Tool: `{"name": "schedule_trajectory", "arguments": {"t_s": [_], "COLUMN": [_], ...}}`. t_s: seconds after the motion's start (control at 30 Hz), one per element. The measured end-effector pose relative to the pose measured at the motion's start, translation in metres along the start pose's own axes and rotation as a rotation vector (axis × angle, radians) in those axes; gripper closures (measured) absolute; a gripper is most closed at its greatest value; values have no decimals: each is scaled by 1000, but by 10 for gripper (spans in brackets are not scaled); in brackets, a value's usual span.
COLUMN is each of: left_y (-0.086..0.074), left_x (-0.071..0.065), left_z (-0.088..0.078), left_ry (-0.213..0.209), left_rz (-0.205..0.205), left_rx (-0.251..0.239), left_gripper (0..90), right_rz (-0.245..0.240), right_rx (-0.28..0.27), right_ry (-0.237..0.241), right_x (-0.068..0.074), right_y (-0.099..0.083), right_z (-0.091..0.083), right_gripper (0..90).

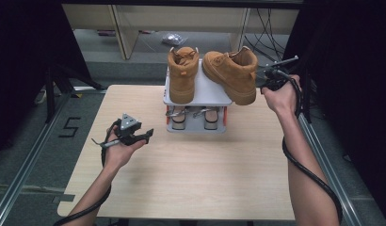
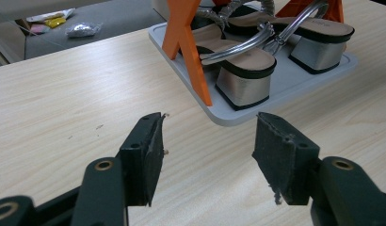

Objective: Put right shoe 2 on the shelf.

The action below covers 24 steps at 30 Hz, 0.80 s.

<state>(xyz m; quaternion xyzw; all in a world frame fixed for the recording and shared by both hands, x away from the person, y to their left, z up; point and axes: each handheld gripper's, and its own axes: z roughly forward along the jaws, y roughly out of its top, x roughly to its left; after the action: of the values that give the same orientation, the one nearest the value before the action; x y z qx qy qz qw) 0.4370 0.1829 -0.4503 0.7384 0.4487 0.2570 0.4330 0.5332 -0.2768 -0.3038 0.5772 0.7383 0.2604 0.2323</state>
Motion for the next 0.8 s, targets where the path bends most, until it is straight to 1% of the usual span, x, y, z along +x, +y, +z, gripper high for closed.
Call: {"name": "schedule_trajectory", "arguments": {"t_s": [0.07,0.1,0.2,0.23,0.27,0.3,0.33,0.4,0.43,0.53,0.57,0.6,0.67,0.7,0.73,0.77,0.8], "left_y": [0,0,0,0,0,-1,-1,-1,-1,-1,-1,-1,-1,0,0,0,1], "left_x": [1,1,1,1,1,1,1,1,1,1,0,0,0,0,0,0,0], "left_z": [0,-1,-1,-1,-1,-1,-1,-1,-1,0,0,0,0,0,0,0,0], "left_ry": [-4,-2,2,2,1,0,0,-3,-3,-1,0,0,1,0,-1,-2,-2], "left_rz": [-1,1,1,0,1,-1,-1,1,1,0,1,1,2,2,2,0,0], "left_rx": [0,0,-3,-3,-2,-2,-2,2,2,4,4,4,6,5,2,-2,-2], "left_gripper": [420,420,420,420,420,420,420,420,420,421,420,420,420,420,420,420,420], "right_rz": [10,14,23,-16,-3,14,14,33,6,6,43,39,37,9,9,43,47], "right_rx": [4,8,13,4,3,19,19,25,19,17,26,24,24,7,17,16,18], "right_ry": [-2,7,13,5,12,19,19,29,33,35,39,47,40,27,31,34,39], "right_x": [1,0,2,2,3,4,4,6,4,4,8,8,8,7,7,9,10], "right_y": [-3,-5,-6,-8,-8,-8,-8,-11,-11,-13,-15,-14,-14,-15,-14,-15,-15], "right_z": [2,3,4,5,7,6,6,8,10,13,14,14,13,14,12,13,12], "right_gripper": [900,900,900,900,900,900,900,900,900,900,900,900,900,900,900,900,900]}}
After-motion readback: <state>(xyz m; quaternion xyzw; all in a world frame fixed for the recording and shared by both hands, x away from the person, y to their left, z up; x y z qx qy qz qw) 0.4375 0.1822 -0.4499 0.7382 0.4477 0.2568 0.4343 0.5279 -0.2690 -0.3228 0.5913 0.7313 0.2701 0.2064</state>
